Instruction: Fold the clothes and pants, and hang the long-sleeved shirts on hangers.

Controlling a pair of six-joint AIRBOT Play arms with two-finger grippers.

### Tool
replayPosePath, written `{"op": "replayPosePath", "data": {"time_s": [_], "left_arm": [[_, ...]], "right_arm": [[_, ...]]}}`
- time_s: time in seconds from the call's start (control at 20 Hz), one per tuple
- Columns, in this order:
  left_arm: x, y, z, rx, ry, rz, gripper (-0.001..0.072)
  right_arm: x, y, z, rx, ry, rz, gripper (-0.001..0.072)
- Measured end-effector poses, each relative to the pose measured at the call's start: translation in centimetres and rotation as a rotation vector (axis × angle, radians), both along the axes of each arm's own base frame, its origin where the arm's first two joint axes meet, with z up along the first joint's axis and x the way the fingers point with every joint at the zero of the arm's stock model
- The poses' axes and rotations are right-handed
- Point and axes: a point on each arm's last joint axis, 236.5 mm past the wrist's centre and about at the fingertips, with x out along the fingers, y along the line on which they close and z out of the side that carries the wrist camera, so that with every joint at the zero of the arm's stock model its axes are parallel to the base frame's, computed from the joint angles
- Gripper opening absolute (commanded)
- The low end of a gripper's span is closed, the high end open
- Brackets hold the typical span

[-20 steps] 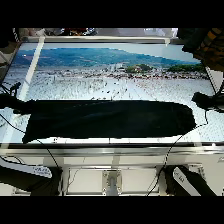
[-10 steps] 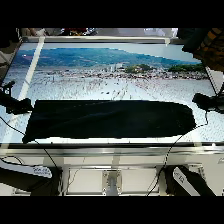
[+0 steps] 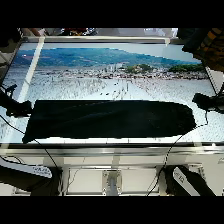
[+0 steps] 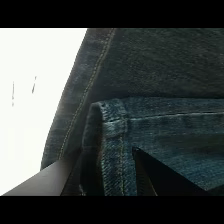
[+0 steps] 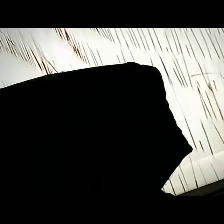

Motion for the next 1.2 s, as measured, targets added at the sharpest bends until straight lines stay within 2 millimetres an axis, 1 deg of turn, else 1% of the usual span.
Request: {"op": "replayPosePath", "data": {"time_s": [0.15, 0.3, 0.35, 0.4, 0.5, 0.55, 0.75, 0.85, 0.95, 1.0, 1.2], "left_arm": [[-0.2, -0.1, -0.7, -0.008, 0.019, -0.001, 0.0342], [0.1, -0.8, -1.5, -0.045, 0.026, 0.003, 0.0341], [0.2, -1.1, -1.7, -0.053, 0.025, -0.003, 0.0327], [0.4, -1.2, -1.9, -0.059, 0.019, -0.008, 0.0212], [0.7, -1.4, -2.1, -0.06, 0.009, -0.018, 0.0111], [1.0, -1.4, -2.2, -0.059, 0.0, -0.02, 0.0019], [1.6, -1.5, -2.2, -0.051, -0.023, -0.041, 0.0019], [2.1, -1.4, -1.5, -0.04, -0.047, -0.048, 0.0019], [2.9, -0.9, -0.4, -0.018, -0.087, -0.054, 0.0018], [3.6, -0.6, 0.5, -0.001, -0.118, -0.056, 0.0018], [6.7, 0.3, 3.7, 0.05, -0.272, -0.048, 0.0017]], "right_arm": [[0.0, 0.0, 0.0, -0.001, -0.001, 0.0, 0.0012], [0.0, 0.0, 0.0, 0.0, -0.002, 0.0, 0.0012], [0.1, 0.0, 0.0, -0.001, -0.003, 0.0, 0.0012], [0.1, 0.0, 0.0, -0.001, -0.003, 0.0, 0.0012], [0.1, 0.0, 0.0, -0.001, -0.004, 0.0, 0.0012], [0.1, 0.0, 0.0, -0.001, -0.004, 0.0, 0.0012], [0.1, 0.0, 0.0, -0.001, -0.004, 0.0, 0.0012], [0.1, 0.0, 0.0, -0.001, -0.003, 0.0, 0.0012], [0.1, 0.0, 0.0, 0.0, -0.002, 0.0, 0.0012], [0.1, 0.0, 0.0, 0.0, -0.002, 0.0, 0.0012], [0.2, -0.1, -0.1, -0.001, -0.003, 0.0, 0.0012]]}}
